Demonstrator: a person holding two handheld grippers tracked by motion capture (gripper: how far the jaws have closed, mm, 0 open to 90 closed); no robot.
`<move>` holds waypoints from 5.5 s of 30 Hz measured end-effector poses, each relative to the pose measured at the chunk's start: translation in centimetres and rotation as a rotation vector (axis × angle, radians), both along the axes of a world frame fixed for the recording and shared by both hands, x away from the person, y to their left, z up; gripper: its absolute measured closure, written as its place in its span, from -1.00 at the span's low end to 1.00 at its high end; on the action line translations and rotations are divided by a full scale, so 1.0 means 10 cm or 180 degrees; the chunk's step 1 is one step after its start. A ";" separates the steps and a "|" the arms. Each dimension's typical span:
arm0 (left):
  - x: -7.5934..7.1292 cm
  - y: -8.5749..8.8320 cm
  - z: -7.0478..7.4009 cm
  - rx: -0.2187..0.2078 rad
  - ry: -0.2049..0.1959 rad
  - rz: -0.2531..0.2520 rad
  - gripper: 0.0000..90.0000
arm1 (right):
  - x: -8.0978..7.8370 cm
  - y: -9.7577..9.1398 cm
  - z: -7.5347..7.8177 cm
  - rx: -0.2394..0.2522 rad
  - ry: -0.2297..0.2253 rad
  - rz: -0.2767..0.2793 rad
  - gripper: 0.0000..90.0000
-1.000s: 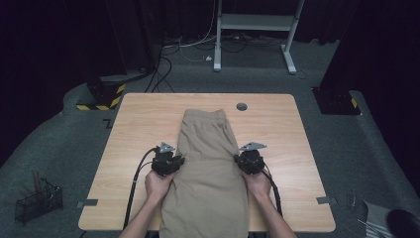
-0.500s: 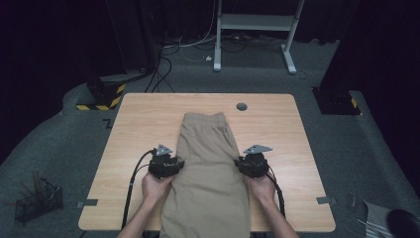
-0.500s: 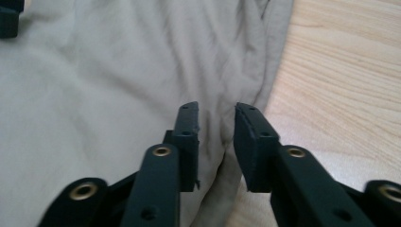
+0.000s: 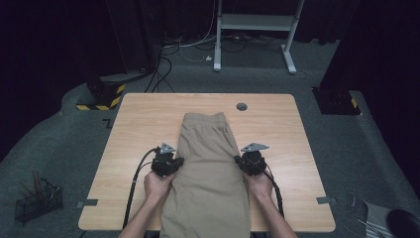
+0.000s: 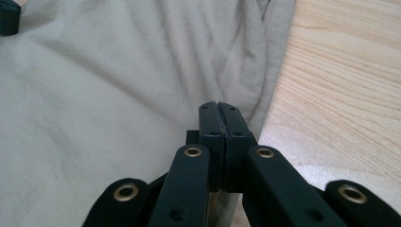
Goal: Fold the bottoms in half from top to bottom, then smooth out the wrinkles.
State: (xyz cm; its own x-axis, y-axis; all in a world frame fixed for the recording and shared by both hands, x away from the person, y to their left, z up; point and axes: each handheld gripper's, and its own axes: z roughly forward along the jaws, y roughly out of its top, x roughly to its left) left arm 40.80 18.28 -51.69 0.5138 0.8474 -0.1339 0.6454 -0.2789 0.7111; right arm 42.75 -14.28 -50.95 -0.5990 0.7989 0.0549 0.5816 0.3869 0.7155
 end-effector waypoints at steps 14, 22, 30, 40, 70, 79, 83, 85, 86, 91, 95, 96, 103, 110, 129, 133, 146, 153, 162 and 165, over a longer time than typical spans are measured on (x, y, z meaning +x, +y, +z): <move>-0.17 0.04 0.03 -0.0119 0.0017 -0.0109 0.67 | -0.23 -0.07 0.04 0.0027 -0.0002 0.0131 0.90; -0.01 0.05 0.06 -0.0272 -0.0036 0.0095 0.32 | -0.12 -0.06 0.08 0.0141 -0.0030 0.0002 0.60; 0.08 -0.04 -0.02 0.0011 -0.0040 0.0044 0.88 | 0.06 0.05 -0.04 -0.0116 0.0061 -0.0046 0.98; -0.02 0.02 0.09 -0.0086 0.0081 0.0016 0.18 | -0.02 -0.07 0.03 -0.0020 0.0045 -0.0108 0.40; -0.06 -0.12 -0.01 0.0380 -0.0078 0.0107 -0.33 | -0.18 -0.03 -0.06 -0.0218 0.0052 -0.0178 -0.02; 0.29 -0.10 0.01 0.0280 0.0031 0.0207 -0.37 | 0.19 -0.04 -0.07 -0.0194 0.0053 -0.0310 -0.07; 0.13 -0.05 0.10 0.0110 0.0059 0.0188 -0.27 | 0.14 -0.09 -0.02 -0.0079 0.0130 -0.0300 -0.02; 0.01 -0.03 0.12 0.0028 0.0084 0.0136 -0.31 | 0.04 -0.14 0.00 0.0029 0.0100 -0.0270 -0.02; -0.04 -0.02 0.13 -0.0009 0.0108 0.0111 -0.35 | 0.00 -0.15 0.00 0.0052 0.0109 -0.0262 -0.02; -0.23 0.00 0.14 -0.0142 0.0159 0.0079 -0.46 | -0.18 -0.15 0.01 0.0096 0.0161 -0.0211 -0.06; -0.40 0.00 0.10 -0.0147 0.0175 0.0028 -0.50 | -0.33 -0.15 0.03 0.0111 0.0139 -0.0228 -0.10; -0.43 -0.01 0.09 -0.0147 0.0179 0.0024 -0.50 | -0.36 -0.15 0.03 0.0110 0.0153 -0.0227 -0.11; -0.49 -0.07 0.00 0.0004 0.0133 0.0061 -0.49 | -0.45 -0.11 -0.05 -0.0091 0.0147 -0.0230 -0.09; -0.56 -0.23 -0.02 0.0351 -0.0132 0.0010 -0.26 | -0.54 -0.03 -0.07 -0.0225 -0.0025 -0.0158 0.20; -0.56 -0.30 -0.01 0.0271 -0.0165 -0.0109 0.61 | -0.58 0.01 -0.06 -0.0188 -0.0004 0.0076 0.87; -0.56 -0.29 -0.02 0.0210 -0.0178 -0.0141 0.69 | -0.57 0.00 -0.07 -0.0170 -0.0021 0.0117 0.91; -0.54 -0.23 -0.01 -0.0006 -0.0103 -0.0228 0.82 | -0.57 -0.04 -0.05 -0.0125 -0.0068 0.0185 0.94; -0.53 -0.19 0.05 -0.0150 -0.0119 -0.0262 0.84 | -0.58 -0.11 0.01 -0.0015 -0.0095 0.0199 0.95; -0.51 -0.12 0.12 -0.0364 -0.0104 -0.0269 0.84 | -0.56 -0.14 0.08 0.0058 -0.0148 0.0222 0.95; -0.50 -0.11 0.15 -0.0342 -0.0136 -0.0289 0.85 | -0.56 -0.14 0.11 0.0044 -0.0163 0.0248 0.95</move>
State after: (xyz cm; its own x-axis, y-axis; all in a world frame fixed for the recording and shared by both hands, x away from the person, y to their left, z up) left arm 35.80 17.13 -50.23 0.5948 0.7792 -0.1976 0.5894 -0.2556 0.7663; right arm 37.18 -15.66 -49.87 -0.6616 0.7491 0.0334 0.5127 0.4195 0.7491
